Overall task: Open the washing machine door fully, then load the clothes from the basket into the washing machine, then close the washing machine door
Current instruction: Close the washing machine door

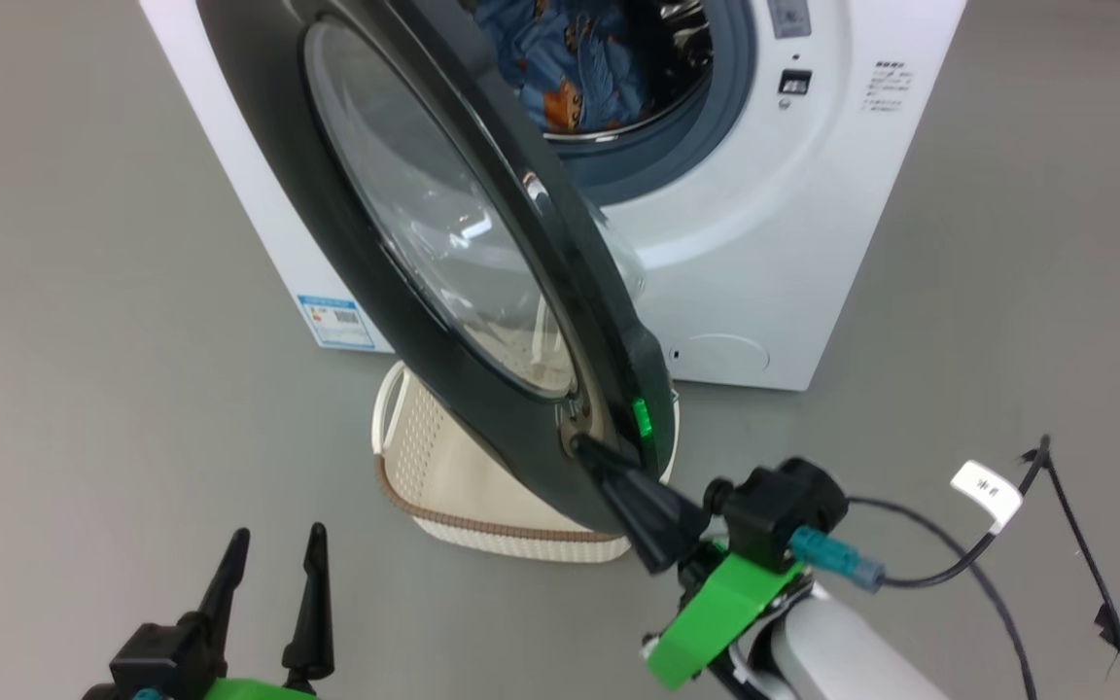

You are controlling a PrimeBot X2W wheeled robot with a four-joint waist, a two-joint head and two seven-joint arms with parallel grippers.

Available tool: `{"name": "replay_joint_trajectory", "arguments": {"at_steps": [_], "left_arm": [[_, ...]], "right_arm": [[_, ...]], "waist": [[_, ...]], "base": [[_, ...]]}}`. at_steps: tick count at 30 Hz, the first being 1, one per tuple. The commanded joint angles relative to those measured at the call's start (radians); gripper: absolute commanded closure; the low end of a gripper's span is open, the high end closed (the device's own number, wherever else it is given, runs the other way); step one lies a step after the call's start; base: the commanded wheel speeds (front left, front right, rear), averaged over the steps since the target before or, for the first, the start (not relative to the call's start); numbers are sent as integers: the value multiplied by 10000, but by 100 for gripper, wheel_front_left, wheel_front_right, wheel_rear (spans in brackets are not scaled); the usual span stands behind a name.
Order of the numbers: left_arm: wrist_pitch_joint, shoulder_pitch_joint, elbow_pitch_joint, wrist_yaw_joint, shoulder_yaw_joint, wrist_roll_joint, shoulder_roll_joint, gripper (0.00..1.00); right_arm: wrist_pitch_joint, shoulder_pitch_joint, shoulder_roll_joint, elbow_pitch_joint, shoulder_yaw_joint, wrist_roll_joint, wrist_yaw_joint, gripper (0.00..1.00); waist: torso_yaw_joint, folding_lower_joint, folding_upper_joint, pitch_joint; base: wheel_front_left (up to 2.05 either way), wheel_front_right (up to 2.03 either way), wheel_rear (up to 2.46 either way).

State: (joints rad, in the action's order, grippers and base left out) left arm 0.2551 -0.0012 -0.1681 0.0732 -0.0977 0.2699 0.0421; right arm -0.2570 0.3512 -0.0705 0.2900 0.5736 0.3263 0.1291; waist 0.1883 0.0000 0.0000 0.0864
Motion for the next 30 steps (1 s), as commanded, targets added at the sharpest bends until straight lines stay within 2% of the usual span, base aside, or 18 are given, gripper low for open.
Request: {"name": "replay_joint_trajectory", "arguments": {"at_steps": [1, 14, 30], "left_arm": [[66, -362, 367, -113, 250, 79, 82, 0], [66, -535, 940, -572, -157, 396, 82, 0], [67, -1382, 1980, -1429, -1426, 813, 81, 0]], "right_arm": [[-48, 422, 200, -199, -67, 25, 16, 100], [-48, 1238, 139, -351, -951, -182, 16, 100], [-48, 2994, -806, -643, -1987, -67, 16, 100]], "waist": [[174, 0, 0, 306], [-96, 0, 0, 1409], [-182, 0, 0, 3621]], "base": [[0, 0, 0], [0, 0, 0], [0, 0, 0]]}}
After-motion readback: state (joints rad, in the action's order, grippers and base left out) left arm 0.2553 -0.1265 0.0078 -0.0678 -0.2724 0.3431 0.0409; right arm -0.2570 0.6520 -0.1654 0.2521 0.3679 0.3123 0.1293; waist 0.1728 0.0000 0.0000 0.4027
